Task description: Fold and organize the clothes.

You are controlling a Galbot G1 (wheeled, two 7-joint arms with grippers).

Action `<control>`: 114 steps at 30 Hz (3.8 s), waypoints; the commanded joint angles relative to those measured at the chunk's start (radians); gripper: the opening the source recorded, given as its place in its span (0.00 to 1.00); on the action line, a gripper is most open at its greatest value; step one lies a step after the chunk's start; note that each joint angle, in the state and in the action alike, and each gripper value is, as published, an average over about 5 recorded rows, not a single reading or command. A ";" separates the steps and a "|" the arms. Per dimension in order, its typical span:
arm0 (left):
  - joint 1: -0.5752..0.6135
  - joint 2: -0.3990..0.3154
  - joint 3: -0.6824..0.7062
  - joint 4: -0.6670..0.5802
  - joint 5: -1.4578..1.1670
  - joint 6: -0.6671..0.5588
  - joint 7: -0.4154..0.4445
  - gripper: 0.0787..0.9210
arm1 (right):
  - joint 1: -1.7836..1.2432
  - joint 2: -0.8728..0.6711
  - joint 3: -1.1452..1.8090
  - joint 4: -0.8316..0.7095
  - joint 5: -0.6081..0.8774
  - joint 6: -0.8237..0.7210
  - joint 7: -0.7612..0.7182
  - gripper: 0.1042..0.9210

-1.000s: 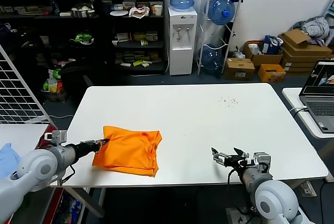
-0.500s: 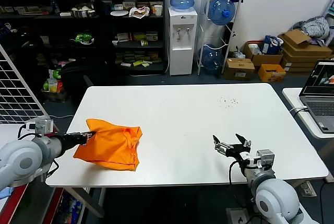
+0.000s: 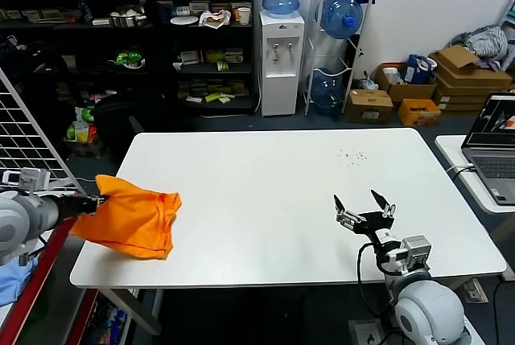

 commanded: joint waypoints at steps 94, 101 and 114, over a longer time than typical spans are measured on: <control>0.774 -1.197 -0.409 -0.042 1.220 -1.011 0.606 0.99 | -0.303 0.319 0.297 -0.012 -0.167 0.411 -0.317 1.00; 0.794 -1.258 -0.426 -0.052 1.211 -1.017 0.616 1.00 | -0.319 0.423 0.298 -0.020 -0.229 0.455 -0.341 1.00; 0.862 -1.302 -0.430 -0.078 1.214 -1.015 0.588 1.00 | -0.392 0.473 0.363 0.004 -0.287 0.545 -0.399 1.00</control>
